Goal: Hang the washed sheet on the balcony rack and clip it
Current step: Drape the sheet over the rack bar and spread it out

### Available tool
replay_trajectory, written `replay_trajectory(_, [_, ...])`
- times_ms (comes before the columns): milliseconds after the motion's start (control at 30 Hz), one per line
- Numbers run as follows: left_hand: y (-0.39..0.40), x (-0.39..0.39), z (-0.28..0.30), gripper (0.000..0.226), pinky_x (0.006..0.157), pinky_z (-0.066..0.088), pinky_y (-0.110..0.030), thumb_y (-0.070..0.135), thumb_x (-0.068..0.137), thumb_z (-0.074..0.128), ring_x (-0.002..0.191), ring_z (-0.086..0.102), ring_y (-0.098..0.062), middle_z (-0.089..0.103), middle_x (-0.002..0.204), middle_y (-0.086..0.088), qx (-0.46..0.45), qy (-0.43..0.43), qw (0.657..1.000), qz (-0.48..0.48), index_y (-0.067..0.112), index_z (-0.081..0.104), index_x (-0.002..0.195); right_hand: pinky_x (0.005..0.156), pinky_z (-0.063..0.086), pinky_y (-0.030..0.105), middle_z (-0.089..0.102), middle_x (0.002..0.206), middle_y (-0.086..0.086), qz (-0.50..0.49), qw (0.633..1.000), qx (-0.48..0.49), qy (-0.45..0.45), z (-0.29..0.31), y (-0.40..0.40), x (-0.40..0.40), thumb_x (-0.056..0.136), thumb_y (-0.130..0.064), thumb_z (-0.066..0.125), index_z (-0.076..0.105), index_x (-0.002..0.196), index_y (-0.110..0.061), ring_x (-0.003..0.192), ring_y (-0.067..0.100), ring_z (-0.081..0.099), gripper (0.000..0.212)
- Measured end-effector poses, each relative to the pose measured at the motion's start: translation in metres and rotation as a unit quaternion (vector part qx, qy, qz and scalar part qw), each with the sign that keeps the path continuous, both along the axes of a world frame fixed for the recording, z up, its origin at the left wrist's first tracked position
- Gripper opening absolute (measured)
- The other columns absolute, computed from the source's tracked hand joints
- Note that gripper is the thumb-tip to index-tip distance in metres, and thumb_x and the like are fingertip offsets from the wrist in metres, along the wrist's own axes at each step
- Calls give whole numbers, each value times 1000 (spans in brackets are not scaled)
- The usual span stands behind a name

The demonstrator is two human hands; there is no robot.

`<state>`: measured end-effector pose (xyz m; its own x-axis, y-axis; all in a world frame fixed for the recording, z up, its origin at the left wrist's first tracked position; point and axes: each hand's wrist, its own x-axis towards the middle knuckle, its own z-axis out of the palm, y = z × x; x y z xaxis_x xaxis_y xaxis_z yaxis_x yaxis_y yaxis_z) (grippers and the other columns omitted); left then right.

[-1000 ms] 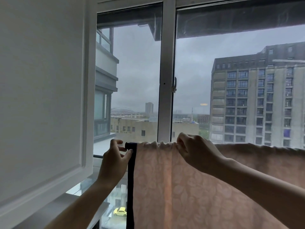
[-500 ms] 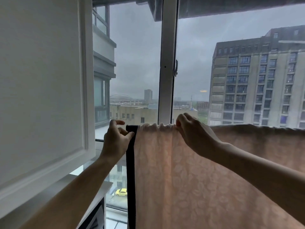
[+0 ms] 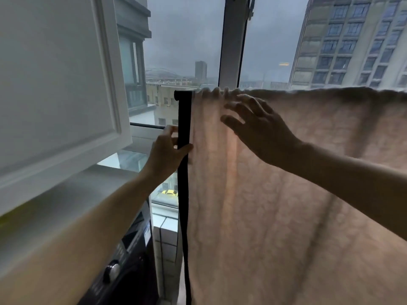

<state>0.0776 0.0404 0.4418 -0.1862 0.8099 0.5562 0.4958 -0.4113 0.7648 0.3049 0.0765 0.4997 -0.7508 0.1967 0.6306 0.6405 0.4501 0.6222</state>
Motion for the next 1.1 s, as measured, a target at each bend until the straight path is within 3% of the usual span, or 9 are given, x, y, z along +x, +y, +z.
replay_trajectory(100, [-2, -3, -21, 29, 75, 56, -20, 6, 85, 69, 91, 66, -11, 68, 102, -3, -9, 10, 1000, -25, 10, 55, 111, 89, 49, 46, 62, 116, 19, 19, 998, -54, -38, -23, 0, -12, 85, -14, 68, 47, 137, -13, 109, 35, 58, 57])
replay_trajectory(233, [-3, -13, -46, 24, 71, 55, -15, 2, 86, 67, 85, 66, -3, 67, 93, 5, -35, -8, 998, -53, 6, 60, 108, 70, 54, 42, 66, 100, 19, 10, 993, -108, -51, -47, -8, -35, 78, -26, 77, 56, 125, -6, 87, 34, 65, 55])
replay_trajectory(367, [-5, -22, -75, 12, 73, 55, -19, -1, 86, 65, 72, 66, 2, 68, 85, 4, -69, -28, 995, -63, 5, 66, 97, 70, 53, 40, 63, 104, 10, -15, 976, -217, -3, -66, -13, -58, 89, -37, 63, 44, 135, -14, 89, 28, 61, 55])
replay_trajectory(500, [-11, -25, -101, 14, 80, 57, -27, 0, 87, 64, 77, 69, -5, 72, 85, 6, -96, -40, 991, -84, 10, 69, 96, 41, 35, 26, 50, 80, 5, 12, 985, -170, -17, -87, -11, -73, 91, -12, 51, 23, 149, -37, 55, 19, 49, 69])
replay_trajectory(633, [-18, -26, -117, 23, 83, 56, -24, 0, 91, 59, 87, 71, -10, 73, 93, 8, -136, -52, 980, -136, 18, 68, 100, 43, 13, 20, 46, 77, 3, -11, 981, -191, -29, -98, -10, -90, 91, -4, 40, 21, 149, -40, 45, 14, 34, 71])
replay_trajectory(767, [-16, -30, -126, 12, 77, 56, -25, 10, 95, 56, 82, 71, -11, 73, 91, -2, -168, -39, 974, -148, 8, 68, 99, 44, 22, 23, 53, 92, 5, -48, 973, -226, -9, -111, -9, -93, 92, -16, 46, 33, 141, -26, 51, 20, 46, 51])
replay_trajectory(867, [-13, -31, -130, 25, 68, 56, -23, 21, 98, 48, 72, 71, -15, 71, 89, -9, -189, -78, 967, -149, 4, 65, 92, 44, 21, 20, 54, 77, 2, -26, 972, -230, 25, -120, -11, -90, 94, -27, 40, 41, 118, -15, 45, 16, 41, 27])
replay_trajectory(967, [-3, -36, -132, 17, 68, 56, -28, 21, 98, 52, 74, 70, -19, 68, 89, -6, -188, -91, 974, -87, 8, 61, 92, 42, 35, 22, 53, 70, -2, -14, 972, -231, 38, -126, -13, -86, 97, -40, 39, 45, 109, -12, 44, 16, 46, 31])
replay_trajectory(1100, [19, -39, -129, 38, 80, 55, -35, 32, 88, 67, 95, 64, -20, 58, 118, 3, -159, -51, 986, -13, 17, 51, 119, 40, 36, 21, 53, 66, -3, -25, 979, -205, 4, -130, -16, -83, 97, -34, 46, 49, 112, -13, 42, 14, 43, 26])
